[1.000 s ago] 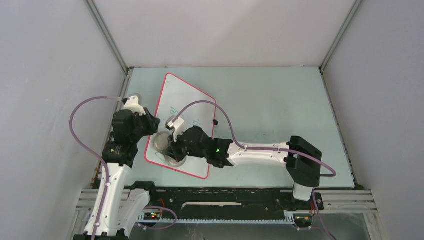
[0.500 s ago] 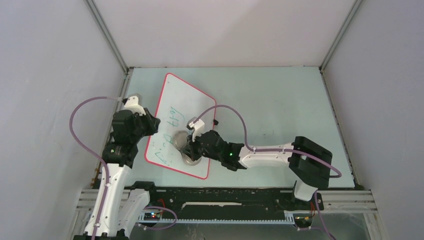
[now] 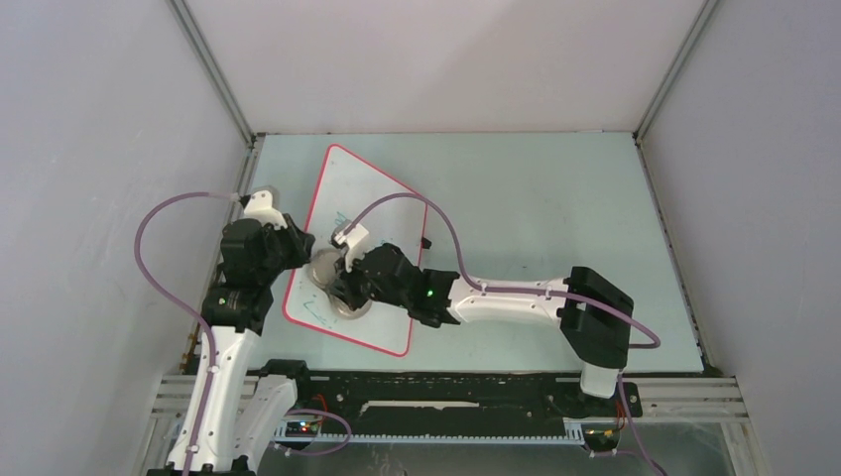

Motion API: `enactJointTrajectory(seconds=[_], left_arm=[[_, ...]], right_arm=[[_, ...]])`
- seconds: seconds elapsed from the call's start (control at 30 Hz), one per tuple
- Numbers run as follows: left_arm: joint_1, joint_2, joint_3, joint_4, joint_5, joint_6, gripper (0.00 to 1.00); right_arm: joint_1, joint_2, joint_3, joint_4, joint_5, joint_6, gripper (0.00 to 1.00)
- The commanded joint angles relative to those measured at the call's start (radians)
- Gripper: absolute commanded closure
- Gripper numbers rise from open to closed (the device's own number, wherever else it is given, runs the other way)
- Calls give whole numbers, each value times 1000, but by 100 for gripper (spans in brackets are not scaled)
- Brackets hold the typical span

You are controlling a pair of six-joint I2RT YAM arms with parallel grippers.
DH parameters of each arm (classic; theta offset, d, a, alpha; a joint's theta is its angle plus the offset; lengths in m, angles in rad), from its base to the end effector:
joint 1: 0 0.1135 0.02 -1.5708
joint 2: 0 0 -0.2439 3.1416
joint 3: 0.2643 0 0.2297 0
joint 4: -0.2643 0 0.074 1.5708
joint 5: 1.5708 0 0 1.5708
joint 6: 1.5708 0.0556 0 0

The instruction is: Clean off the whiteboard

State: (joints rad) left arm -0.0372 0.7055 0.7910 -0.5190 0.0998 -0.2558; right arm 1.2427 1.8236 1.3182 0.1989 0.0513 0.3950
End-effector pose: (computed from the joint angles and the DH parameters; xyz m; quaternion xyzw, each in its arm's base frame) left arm 0.1672 -0.0118 0.2960 -0.0651 0.8395 -0.1201 0.5259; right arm 0.1405 0.4038 0.2557 -0.3179 0.7414 0.4173 0.4186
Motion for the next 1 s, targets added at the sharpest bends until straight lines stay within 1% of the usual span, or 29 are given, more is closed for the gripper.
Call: enactJointTrajectory(seconds=[0.0,0.13,0.17,0.27,0.33,0.4,0.47,0.53,0.63,0.77,0.83,0.97], left_arm=[[0,-9,-25,-1,-30,-4,100],[-1,-12,-24,-1,-29,-5,100],[-1,-11,-24,0,-28,-6,100],[-1,-11,-24,2,-19,-7,100],[-1,-10,-22,2,-19,-8,100],[-1,-11,-21,1,-17,-8,100],[-1,-10,-21,2,-17,-8,100],[-1,-9,-21,1,-19,-8,100],[-1,-9,-25,0,-23,-9,100],[-1,-7,-26,0,-26,-10,100],[-1,-6,-26,-2,-27,-8,100],[-1,-8,-26,0,-30,-8,100]], right_arm=[[21,45,-3,-2,-52,8,100],[-14,-19,-192,52,-31,51,100],[-20,-31,-257,54,-20,59,100],[-23,-66,-381,47,12,76,100],[-13,-83,-430,44,26,79,100],[5,-89,-439,33,41,67,100],[22,-92,-424,46,45,44,100],[32,-88,-373,43,47,18,100],[45,-71,-248,29,35,-30,100],[68,-22,-78,36,-54,-113,100],[85,5,17,9,-79,-152,100],[98,33,120,-18,-103,-191,100]])
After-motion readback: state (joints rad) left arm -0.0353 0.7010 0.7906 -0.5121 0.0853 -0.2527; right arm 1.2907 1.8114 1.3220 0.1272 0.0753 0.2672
